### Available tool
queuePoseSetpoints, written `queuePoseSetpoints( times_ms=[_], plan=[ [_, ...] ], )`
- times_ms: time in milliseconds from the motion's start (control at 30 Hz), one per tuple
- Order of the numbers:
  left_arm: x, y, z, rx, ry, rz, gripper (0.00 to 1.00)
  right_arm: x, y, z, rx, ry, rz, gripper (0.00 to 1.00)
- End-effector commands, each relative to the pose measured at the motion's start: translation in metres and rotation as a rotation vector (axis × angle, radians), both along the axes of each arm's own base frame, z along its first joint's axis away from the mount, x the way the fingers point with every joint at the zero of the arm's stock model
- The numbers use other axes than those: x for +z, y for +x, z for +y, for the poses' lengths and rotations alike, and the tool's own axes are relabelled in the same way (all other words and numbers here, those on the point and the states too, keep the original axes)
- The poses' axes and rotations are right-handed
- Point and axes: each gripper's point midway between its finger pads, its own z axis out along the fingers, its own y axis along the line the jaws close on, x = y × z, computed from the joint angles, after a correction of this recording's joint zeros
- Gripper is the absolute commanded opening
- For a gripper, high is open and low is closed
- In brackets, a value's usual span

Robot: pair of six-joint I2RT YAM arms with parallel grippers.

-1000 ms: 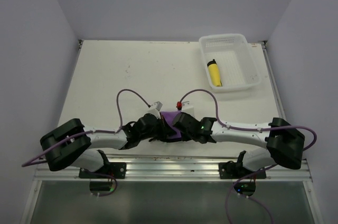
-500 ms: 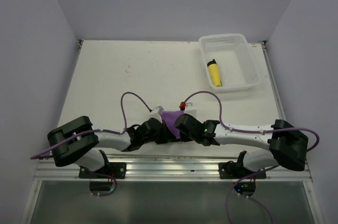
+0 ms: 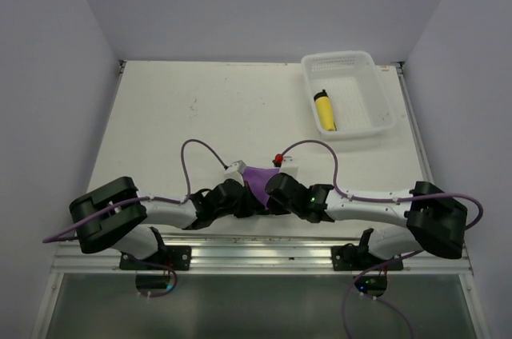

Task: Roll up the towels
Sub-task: Fold the towel

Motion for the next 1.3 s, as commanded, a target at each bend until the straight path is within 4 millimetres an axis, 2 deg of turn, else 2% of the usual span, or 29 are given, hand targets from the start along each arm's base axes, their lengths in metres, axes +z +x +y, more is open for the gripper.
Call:
queuePoseSetpoints(
  times_ms=[0,167,400,533,700,800,1000,1100,1267],
  plan=[
    [0.003,0.001,0.003,0.020,-0.003,-0.016,0.00,0.018,0.008,0.010,-0.053,0.105,-0.031,0.00],
    [0.005,0.001,0.002,0.017,-0.010,-0.015,0.00,0.009,0.009,0.009,-0.079,0.126,-0.012,0.00],
    [0.014,0.006,0.004,0.023,0.010,-0.050,0.00,0.009,0.012,0.008,-0.089,0.119,-0.015,0.00],
    [0.033,0.019,0.017,0.073,0.051,-0.133,0.00,0.010,0.012,0.000,-0.092,0.100,-0.017,0.00],
    [0.040,0.026,0.033,0.103,0.119,-0.181,0.00,0.005,0.009,-0.009,-0.096,0.069,-0.013,0.00],
    [0.035,0.027,0.042,0.117,0.163,-0.188,0.00,0.004,0.009,-0.013,-0.099,0.058,-0.011,0.00],
    [0.011,0.022,0.061,0.141,0.247,-0.151,0.00,0.009,0.010,-0.016,-0.099,0.044,-0.023,0.00],
    [0.001,0.020,0.063,0.133,0.231,-0.121,0.00,0.012,0.011,-0.012,-0.084,0.052,-0.024,0.00],
    [0.003,0.021,0.053,0.120,0.189,-0.120,0.00,0.023,0.013,0.003,-0.038,0.068,-0.029,0.00]
  ],
)
